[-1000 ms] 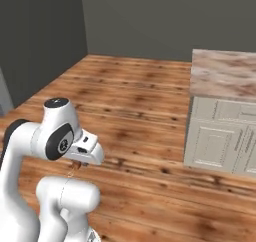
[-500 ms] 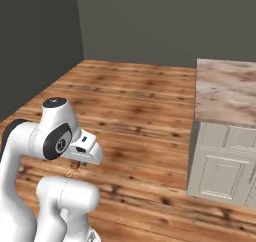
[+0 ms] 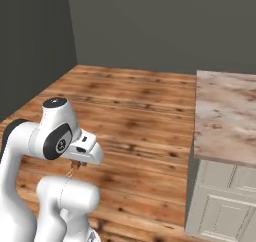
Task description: Place the cold items (mango and tomato) from the fridge in one tupperware on the dining counter. Place the warm items (kebab skewer and hot dog) in the stove area in another tupperware.
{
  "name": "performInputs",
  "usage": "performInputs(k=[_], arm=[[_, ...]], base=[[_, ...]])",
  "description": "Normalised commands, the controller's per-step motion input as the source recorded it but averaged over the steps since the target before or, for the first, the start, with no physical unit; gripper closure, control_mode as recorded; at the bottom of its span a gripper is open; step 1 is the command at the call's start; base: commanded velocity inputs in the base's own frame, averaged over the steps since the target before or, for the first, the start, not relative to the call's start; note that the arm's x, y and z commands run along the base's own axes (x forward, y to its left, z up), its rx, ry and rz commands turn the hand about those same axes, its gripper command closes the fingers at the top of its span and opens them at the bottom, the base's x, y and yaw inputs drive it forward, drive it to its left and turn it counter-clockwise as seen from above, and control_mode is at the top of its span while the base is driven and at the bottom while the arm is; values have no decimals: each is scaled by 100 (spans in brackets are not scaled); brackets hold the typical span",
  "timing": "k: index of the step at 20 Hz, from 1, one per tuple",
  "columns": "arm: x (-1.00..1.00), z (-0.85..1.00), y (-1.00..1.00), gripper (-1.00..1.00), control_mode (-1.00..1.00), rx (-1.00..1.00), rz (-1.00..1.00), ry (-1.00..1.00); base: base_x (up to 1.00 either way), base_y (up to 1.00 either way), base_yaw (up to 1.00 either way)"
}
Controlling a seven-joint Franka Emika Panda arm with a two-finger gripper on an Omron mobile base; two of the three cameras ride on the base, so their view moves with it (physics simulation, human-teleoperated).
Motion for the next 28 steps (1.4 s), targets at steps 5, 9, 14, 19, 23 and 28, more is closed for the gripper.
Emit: performInputs(k=[5, 9, 14, 19, 23, 28], arm=[[0, 0, 0, 100, 100, 0, 0, 0], [0, 0, 0, 100, 100, 0, 0, 0], [0, 0, 0, 100, 100, 0, 0, 0], [0, 0, 0, 100, 100, 0, 0, 0], [0, 0, 0, 100, 100, 0, 0, 0], [0, 0, 0, 100, 100, 0, 0, 0]], base=[[100, 30, 0], [100, 37, -1], [100, 68, -24], [100, 95, -26], [100, 89, -32], [100, 57, -44]])
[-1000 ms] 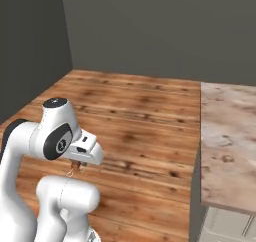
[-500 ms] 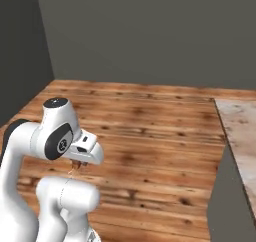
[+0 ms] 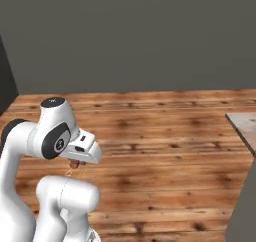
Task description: Place the cold items (mango and tomato) from the fridge in one tupperware on the dining counter. Place the warm items (kebab skewer and hot dog) in the stove area in another tupperware.
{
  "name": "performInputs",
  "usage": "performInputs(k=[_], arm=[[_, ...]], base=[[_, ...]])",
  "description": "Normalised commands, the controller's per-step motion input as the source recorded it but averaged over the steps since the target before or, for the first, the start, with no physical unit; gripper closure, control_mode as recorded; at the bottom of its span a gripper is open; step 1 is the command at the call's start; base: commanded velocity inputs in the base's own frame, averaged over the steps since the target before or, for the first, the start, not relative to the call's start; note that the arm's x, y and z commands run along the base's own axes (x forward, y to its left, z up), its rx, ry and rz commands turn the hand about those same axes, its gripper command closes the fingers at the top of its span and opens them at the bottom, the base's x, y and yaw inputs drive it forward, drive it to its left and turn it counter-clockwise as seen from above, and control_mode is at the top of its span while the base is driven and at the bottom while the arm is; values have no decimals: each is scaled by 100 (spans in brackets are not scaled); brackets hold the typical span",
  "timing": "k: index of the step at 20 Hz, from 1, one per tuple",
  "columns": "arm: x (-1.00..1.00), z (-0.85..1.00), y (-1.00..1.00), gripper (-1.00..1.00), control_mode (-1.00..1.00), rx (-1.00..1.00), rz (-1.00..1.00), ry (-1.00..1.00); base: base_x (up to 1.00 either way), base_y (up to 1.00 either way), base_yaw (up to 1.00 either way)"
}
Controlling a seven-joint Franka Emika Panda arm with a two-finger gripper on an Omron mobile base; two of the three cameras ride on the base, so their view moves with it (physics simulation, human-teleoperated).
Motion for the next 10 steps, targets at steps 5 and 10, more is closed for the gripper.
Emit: performInputs(k=[5, 10], arm=[[0, 0, 0, 100, 100, 0, 0, 0], [0, 0, 0, 100, 100, 0, 0, 0]], base=[[100, 1, -44], [98, 18, -55]])
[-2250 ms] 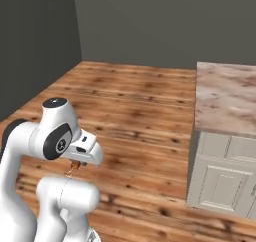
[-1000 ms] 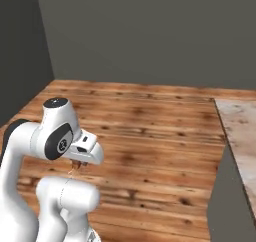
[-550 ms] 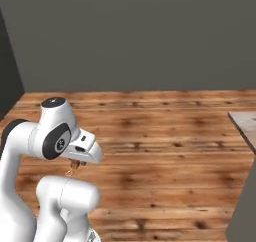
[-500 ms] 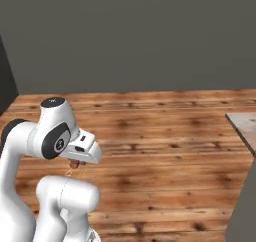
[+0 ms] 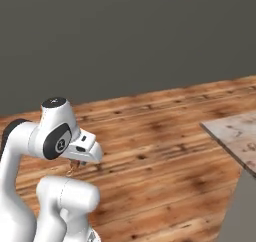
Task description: Place the cold items (mango and tomato) from the fridge in one tupperware on the dining counter. Place the warm items (kebab skewer and hot dog) in the stove area in another tupperware.
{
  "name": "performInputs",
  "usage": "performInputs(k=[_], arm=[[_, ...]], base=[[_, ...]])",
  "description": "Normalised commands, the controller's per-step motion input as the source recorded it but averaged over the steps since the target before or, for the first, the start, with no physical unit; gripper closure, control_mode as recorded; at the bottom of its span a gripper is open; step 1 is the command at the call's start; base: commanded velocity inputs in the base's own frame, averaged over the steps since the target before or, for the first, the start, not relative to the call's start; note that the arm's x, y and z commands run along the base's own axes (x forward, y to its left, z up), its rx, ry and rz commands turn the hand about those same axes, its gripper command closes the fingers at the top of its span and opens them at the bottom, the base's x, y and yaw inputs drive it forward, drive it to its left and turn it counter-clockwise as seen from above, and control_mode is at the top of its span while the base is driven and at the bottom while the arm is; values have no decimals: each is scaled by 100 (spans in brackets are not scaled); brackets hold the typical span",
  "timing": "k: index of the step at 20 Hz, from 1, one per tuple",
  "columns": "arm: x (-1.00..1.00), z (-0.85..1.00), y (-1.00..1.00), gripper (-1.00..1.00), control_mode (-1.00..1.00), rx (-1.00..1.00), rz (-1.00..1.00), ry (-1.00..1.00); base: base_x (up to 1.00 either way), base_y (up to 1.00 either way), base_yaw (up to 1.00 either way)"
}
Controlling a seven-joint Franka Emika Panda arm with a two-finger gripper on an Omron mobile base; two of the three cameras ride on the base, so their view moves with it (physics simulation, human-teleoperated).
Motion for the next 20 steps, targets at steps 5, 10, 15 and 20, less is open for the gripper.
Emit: performInputs(k=[5, 10, 15, 20], arm=[[0, 0, 0, 100, 100, 0, 0, 0], [0, 0, 0, 100, 100, 0, 0, 0], [0, 0, 0, 100, 100, 0, 0, 0], [0, 0, 0, 100, 100, 0, 0, 0]], base=[[88, 43, -61], [100, 78, -56], [100, 93, -52], [100, 80, -54]])
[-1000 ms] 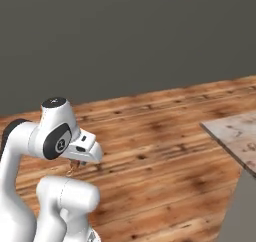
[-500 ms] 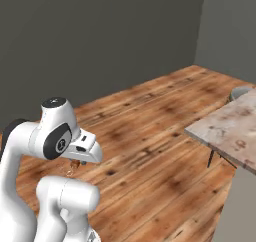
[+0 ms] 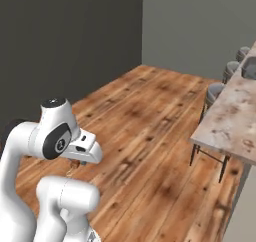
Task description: Place the cold items (mango and tomato) from the fridge in one tupperware on the dining counter. Place the warm items (kebab skewer and hot dog) in the stove area in another tupperware.
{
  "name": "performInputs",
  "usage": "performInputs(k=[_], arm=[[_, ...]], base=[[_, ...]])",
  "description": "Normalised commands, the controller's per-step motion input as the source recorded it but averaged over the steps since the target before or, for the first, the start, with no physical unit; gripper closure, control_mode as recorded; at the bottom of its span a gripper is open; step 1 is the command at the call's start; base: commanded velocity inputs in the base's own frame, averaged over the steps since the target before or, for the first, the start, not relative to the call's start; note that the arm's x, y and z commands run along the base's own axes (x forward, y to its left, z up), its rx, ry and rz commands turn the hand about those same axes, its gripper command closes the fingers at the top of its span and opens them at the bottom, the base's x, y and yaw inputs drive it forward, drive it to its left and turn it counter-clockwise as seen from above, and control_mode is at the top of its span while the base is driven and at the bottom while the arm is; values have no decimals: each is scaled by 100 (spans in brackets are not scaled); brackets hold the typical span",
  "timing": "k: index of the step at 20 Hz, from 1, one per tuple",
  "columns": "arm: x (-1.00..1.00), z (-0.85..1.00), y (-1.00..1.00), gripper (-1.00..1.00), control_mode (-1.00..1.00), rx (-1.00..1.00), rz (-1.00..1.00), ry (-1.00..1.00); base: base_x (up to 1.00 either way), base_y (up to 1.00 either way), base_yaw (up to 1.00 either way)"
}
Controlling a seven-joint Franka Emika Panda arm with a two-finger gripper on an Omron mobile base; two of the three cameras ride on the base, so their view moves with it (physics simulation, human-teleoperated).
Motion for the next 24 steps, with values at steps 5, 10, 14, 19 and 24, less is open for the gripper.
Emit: performInputs(k=[5, 10, 14, 19, 24], arm=[[0, 0, 0, 100, 100, 0, 0, 0], [0, 0, 0, 100, 100, 0, 0, 0], [0, 0, 0, 100, 100, 0, 0, 0], [0, 0, 0, 100, 100, 0, 0, 0], [0, 0, 0, 100, 100, 0, 0, 0]], base=[[100, 4, -52], [75, 41, -62], [63, 83, -61], [56, 100, -52], [62, 100, -48]])
